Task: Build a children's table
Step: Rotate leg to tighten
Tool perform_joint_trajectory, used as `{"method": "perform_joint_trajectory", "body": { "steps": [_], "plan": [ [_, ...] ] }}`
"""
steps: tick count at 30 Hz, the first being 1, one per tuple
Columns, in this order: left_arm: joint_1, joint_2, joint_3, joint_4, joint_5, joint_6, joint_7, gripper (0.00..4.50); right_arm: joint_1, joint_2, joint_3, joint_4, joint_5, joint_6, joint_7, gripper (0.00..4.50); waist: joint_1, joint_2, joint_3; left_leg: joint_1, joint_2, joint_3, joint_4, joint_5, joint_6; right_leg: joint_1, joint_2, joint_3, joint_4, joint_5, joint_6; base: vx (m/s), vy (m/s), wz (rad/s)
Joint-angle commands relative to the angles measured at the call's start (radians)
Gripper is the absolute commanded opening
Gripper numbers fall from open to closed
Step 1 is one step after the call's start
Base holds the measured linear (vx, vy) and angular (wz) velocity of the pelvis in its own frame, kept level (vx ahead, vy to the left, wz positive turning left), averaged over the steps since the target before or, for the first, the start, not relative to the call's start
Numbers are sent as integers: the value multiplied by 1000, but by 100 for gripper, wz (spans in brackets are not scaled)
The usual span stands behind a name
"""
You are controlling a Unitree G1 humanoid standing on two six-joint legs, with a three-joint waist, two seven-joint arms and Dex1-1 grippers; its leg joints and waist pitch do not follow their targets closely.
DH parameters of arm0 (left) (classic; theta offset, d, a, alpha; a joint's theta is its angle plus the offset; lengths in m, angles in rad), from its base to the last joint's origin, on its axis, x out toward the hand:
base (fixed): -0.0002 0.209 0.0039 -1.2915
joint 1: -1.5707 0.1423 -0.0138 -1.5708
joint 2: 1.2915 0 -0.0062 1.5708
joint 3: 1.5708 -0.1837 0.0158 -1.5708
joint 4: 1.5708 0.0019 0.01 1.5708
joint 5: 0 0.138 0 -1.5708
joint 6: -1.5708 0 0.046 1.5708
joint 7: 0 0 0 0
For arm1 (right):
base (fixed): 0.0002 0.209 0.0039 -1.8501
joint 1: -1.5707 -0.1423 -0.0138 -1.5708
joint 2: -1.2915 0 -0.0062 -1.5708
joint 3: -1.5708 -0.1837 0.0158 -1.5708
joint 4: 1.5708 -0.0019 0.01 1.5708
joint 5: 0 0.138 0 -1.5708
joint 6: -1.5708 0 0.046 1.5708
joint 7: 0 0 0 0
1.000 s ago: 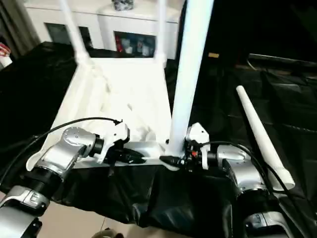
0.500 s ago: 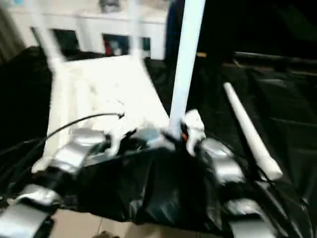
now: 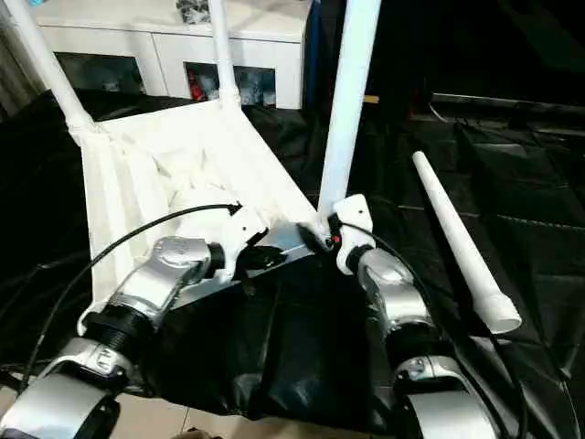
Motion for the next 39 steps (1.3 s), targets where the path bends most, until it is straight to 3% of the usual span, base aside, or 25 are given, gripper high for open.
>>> {"method": "perform_joint_trajectory", "body": {
  "steps": [1,6,12,13,16,20,26,31,33,36,39],
  "plan": [
    [-11,-20,-27,-56,-56,-53,-73,0,18,21,98,-18,-4,4,140,399,4,-11,-56,7,65,-23,-66,-185,85,46,-108,63,-84,-265,-184,0,0,0],
    [5,46,-42,-84,-82,-74,-230,0,73,-65,131,-121,42,17,375,399,13,-10,-57,9,69,-22,-65,-172,100,46,-107,63,-80,-232,-194,0,0,0],
    [12,86,-57,-99,-100,-77,-324,0,114,-118,160,-203,77,41,532,399,28,-7,-60,7,74,-22,-63,-148,110,45,-106,62,-67,-160,-223,0,0,0],
    [11,88,-56,-97,-100,-78,-326,0,119,-124,165,-212,80,46,547,374,29,-6,-59,8,74,-21,-63,-152,108,44,-106,62,-68,-167,-221,0,0,0],
    [6,101,-59,-87,-100,-83,-353,0,147,-155,190,-264,92,68,619,368,39,-9,-58,9,73,-20,-63,-158,105,45,-109,64,-74,-210,-204,0,0,0],
    [4,116,-59,-85,-102,-83,-389,0,173,-183,210,-319,98,101,683,326,49,-11,-57,10,73,-21,-64,-169,97,43,-110,64,-80,-266,-182,0,0,0],
    [7,119,-61,-89,-103,-82,-397,0,187,-190,219,-339,100,115,697,286,54,-13,-59,10,73,-22,-63,-154,91,41,-110,63,-77,-253,-181,0,0,0],
    [13,92,-48,-87,-98,-81,-345,0,183,-149,202,-315,80,136,602,278,52,-16,-58,9,72,-22,-64,-146,92,41,-111,63,-77,-256,-178,0,0,0],
    [4,59,-36,-68,-84,-77,-270,0,149,-97,171,-233,35,129,433,276,45,-16,-53,12,70,-22,-66,-179,73,35,-114,64,-86,-332,-165,0,0,0],
    [-7,30,-24,-52,-72,-71,-197,0,120,-60,150,-163,2,123,297,275,21,-19,-47,11,67,-31,-77,-239,30,40,-114,58,-98,-434,-136,0,0,0],
    [-24,-37,-13,-40,-52,-46,-65,0,55,37,89,-33,-7,138,30,275,1,-23,-44,17,62,-31,-76,-276,22,35,-114,58,-107,-480,-130,0,0,0]
  ]
}}
